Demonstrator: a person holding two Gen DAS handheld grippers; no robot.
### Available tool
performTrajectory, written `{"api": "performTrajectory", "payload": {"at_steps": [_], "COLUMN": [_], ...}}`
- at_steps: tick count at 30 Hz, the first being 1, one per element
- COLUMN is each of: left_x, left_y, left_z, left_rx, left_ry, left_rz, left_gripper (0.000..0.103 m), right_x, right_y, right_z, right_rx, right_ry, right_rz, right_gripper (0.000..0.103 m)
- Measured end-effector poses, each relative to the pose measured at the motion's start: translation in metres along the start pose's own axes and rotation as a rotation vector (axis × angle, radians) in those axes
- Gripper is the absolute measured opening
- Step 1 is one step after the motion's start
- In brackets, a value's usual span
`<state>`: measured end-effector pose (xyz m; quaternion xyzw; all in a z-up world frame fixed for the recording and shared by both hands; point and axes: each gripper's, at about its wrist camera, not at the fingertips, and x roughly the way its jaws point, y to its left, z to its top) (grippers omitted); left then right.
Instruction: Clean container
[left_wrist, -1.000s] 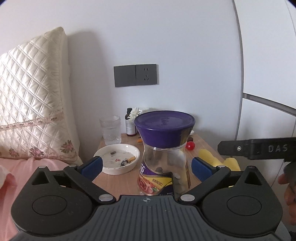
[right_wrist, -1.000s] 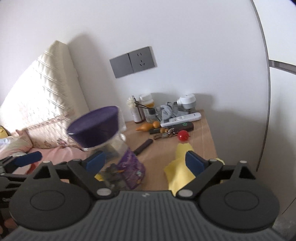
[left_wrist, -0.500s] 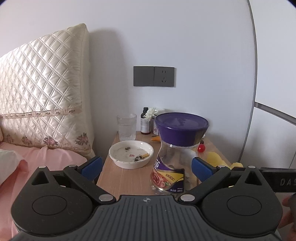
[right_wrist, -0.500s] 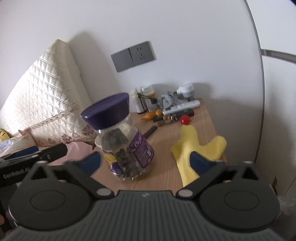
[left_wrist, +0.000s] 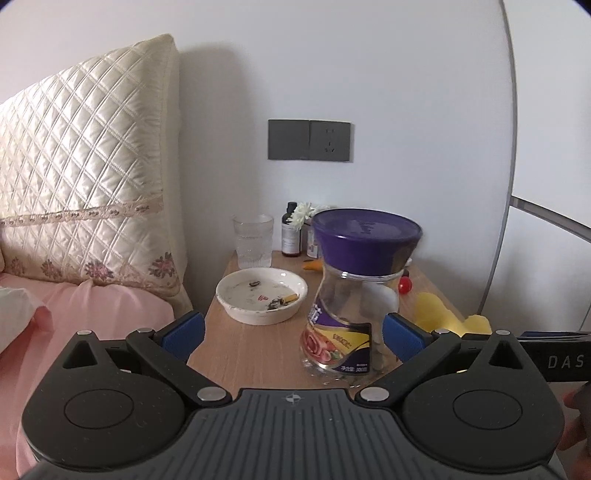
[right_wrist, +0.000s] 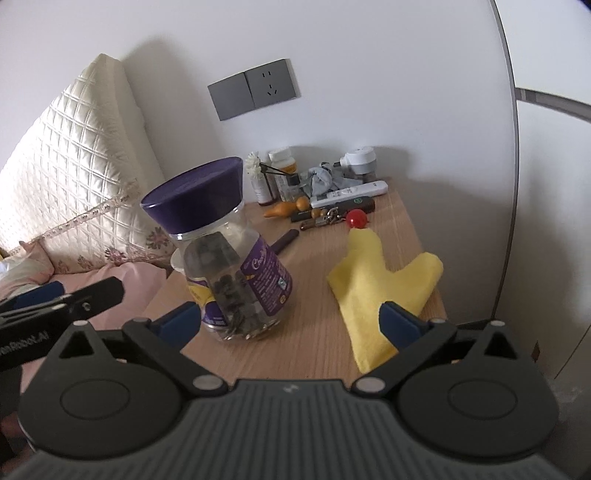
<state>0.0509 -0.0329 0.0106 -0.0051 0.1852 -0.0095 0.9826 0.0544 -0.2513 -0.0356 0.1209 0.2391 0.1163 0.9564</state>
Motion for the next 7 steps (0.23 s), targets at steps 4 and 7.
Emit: {"api": "performTrajectory", "payload": {"at_steps": [4, 7], "left_x": [0.0001, 0.0008], "left_y": [0.0036, 0.0049], "left_z": [-0.0037, -0.0050], "left_rx": [-0.008, -0.004], "left_ry": [0.016, 0.023], "left_rz": [0.002, 0.012], "left_gripper": [0.103, 0.103], "right_x": [0.0030, 0.0044], "right_y": [-0.0023, -0.0058], "right_z": [0.0012, 0.0018], "right_rx": [-0.019, -0.021], "right_ry": [0.004, 0.014], "right_rz": [-0.018, -0.026], "right_gripper": [0.103, 0.103]}}
